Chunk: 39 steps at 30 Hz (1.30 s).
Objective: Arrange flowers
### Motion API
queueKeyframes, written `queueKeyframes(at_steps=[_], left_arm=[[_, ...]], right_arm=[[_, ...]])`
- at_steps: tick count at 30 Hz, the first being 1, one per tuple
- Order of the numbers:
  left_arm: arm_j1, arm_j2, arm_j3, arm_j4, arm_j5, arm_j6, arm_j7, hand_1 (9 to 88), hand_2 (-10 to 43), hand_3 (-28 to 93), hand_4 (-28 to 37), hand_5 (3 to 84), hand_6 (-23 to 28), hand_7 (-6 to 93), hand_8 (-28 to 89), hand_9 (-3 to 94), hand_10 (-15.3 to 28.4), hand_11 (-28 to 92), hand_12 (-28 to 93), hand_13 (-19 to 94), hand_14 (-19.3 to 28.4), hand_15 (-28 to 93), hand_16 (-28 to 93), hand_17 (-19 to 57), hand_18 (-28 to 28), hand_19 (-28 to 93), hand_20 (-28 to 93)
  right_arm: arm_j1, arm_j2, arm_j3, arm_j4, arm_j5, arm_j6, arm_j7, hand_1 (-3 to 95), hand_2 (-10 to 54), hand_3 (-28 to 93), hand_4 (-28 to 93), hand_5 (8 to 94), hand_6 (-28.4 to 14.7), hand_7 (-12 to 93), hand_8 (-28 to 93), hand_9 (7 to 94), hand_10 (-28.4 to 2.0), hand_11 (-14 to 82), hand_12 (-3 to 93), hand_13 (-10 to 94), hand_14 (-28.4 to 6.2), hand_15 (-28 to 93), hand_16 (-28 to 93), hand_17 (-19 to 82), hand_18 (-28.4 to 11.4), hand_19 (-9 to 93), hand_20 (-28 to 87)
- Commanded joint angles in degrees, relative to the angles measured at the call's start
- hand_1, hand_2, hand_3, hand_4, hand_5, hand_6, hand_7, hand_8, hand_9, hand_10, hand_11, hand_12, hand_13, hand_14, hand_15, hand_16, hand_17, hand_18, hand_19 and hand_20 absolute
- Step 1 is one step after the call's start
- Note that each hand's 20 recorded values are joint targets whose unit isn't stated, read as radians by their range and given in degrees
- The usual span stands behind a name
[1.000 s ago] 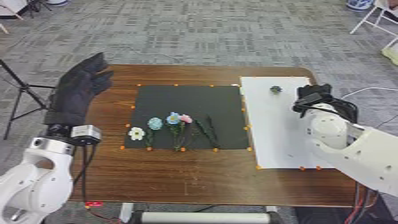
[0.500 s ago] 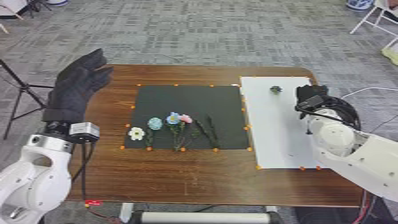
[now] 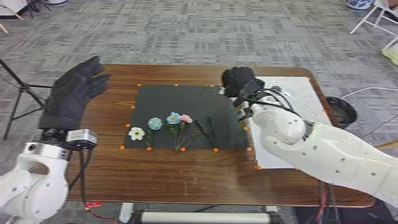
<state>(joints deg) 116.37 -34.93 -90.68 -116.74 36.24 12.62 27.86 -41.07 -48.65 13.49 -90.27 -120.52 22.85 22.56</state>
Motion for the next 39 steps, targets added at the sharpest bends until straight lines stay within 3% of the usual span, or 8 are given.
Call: queueKeyframes(at_steps=[1,7,9,19,39], left_arm=[[-1.56,-0.64,-0.02,0.14,0.01,0.33,0.31,25.4,-2.2,69,-25.4,31.3,2.9,18.1,-8,24.7,11.2,20,19,20,13.8,29,6,-9.2,19.9,38,14],[-0.6,-0.81,-0.65,-0.03,0.04,0.24,0.15,25.6,-2.2,69,-25.4,31.3,2.8,18.1,-8,24.7,11.2,20,19,20,13.7,29,6,-9.2,19.9,38,14],[1.41,-0.64,-2.0,-1.05,0.01,0.39,0.47,25.6,-2.2,69,-25.5,31.3,2.8,18.1,-8,24.7,11.3,20,19,20,13.7,29,6,-9.2,19.8,38,14],[-0.58,-0.84,-0.29,0.06,0.18,-0.17,-0.04,25.6,-2.2,69,-25.5,31.3,2.8,18.0,-8,24.7,11.2,20,19,20,13.7,29,6,-9.2,19.9,38,14],[-1.08,-1.04,0.43,0.11,0.35,-0.6,-0.41,25.5,-2.3,69,-25.5,31.3,2.9,18.1,-8,24.6,11.2,19,19,20,13.7,29,6,-9.1,19.8,38,14]], right_arm=[[-1.85,-6.88,-2.91,-2.91,-0.25,-1.95,1.32,55.2,-9.5,84,-28,76.4,-0.6,42,-4,84.2,-7.0,21.7,51.2,75,-1.7,60,45,39,-19.9,88,53],[-3.07,-7.72,-4.54,-1.76,-0.96,-3.28,2.8,55.4,-9.5,84,-28,76.4,-0.6,42,-4,84.9,-6.7,21.0,50.4,76,-1.8,59,45,39,-20.0,88,53],[-3.22,-7.47,-5.36,-1.91,-1.59,-3.5,3.96,55.4,-9.5,84,-28,76.4,-0.6,42,-4,85.0,-6.8,20.9,50.3,76,-1.9,59,45,39,-20.0,88,53],[-3.62,-8.6,-4.93,3.47,-2.56,-4.45,4.04,55.6,-9.5,84,-28,76.4,-0.7,42,-4,85.5,-6.6,20.3,50.4,76,-2.0,59,45,39,-19.9,88,53],[-2.4,-10.75,-4.65,6.23,-6.37,-0.06,7.1,55.8,-9.5,83,-28,75.3,-0.4,43,-4,85.0,-6.5,20.2,50.4,75,-2.2,60,45,39,-19.8,88,54]])
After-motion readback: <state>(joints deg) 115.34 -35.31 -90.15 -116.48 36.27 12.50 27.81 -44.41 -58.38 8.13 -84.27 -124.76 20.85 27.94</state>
